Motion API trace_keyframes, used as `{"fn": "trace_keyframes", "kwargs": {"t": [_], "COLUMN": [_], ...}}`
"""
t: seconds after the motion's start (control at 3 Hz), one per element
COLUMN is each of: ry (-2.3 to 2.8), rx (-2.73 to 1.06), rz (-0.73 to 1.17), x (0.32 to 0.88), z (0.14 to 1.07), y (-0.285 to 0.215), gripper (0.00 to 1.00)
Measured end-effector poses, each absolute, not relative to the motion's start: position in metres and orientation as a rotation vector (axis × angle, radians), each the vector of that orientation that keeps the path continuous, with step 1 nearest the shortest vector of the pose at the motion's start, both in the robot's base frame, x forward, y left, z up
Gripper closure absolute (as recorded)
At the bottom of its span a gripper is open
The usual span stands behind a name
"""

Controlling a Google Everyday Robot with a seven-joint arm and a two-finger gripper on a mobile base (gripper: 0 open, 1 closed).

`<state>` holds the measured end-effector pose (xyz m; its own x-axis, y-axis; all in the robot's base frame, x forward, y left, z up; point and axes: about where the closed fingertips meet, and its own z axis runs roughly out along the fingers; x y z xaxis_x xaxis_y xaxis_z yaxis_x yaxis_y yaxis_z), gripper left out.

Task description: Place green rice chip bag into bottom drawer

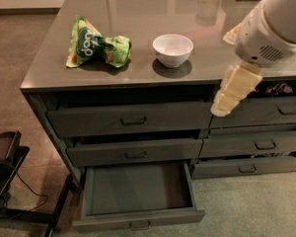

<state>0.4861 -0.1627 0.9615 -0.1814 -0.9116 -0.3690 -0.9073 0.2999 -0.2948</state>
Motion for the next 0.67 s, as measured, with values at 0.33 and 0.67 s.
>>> {"fn": "trace_keyframes", "kwargs": {"t": [0.33,0.67], "ry": [2.079,2.075], "rx": [-1.600,-1.558], "rz": [-0.019,-0.029], "x": [0.4918,0.4952], "z": [0.9646,0.9663], "y": [-0.1594,-0.1565], "gripper": [0.00,0.00]}}
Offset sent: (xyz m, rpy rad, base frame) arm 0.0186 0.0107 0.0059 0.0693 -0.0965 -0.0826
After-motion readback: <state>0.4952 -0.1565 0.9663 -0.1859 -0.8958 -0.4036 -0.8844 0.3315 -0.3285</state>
